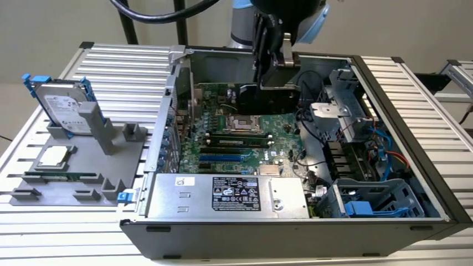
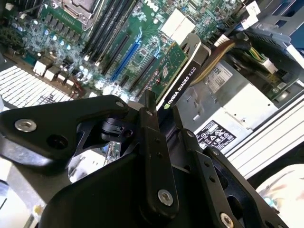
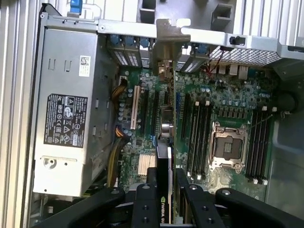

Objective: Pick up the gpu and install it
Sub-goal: 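Insert the gpu into the slot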

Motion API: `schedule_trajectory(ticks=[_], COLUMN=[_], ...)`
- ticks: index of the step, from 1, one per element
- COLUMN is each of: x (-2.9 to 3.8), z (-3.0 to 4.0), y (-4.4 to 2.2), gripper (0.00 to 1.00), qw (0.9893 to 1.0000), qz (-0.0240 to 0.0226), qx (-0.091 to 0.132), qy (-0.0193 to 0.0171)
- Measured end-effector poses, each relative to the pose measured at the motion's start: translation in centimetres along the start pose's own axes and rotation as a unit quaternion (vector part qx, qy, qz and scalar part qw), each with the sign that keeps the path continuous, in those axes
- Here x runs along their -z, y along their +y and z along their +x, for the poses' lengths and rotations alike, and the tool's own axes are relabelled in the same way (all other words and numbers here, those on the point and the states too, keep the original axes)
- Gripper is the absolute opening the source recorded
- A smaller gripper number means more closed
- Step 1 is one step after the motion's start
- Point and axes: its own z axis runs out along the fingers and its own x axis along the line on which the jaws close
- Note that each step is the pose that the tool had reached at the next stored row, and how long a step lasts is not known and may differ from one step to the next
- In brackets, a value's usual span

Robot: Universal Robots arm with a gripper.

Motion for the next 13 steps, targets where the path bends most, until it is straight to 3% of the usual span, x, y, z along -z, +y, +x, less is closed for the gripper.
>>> schedule_trajectory(ticks=[7,13], x=[-1.11,-1.88], z=[0.0,-0.38], y=[-0.03,-0.09], gripper=[0.0,0.0], qw=[0.9988,0.998], qz=[0.0005,0.0006], qx=[-0.049,-0.064], qy=[-0.0018,-0.0024])
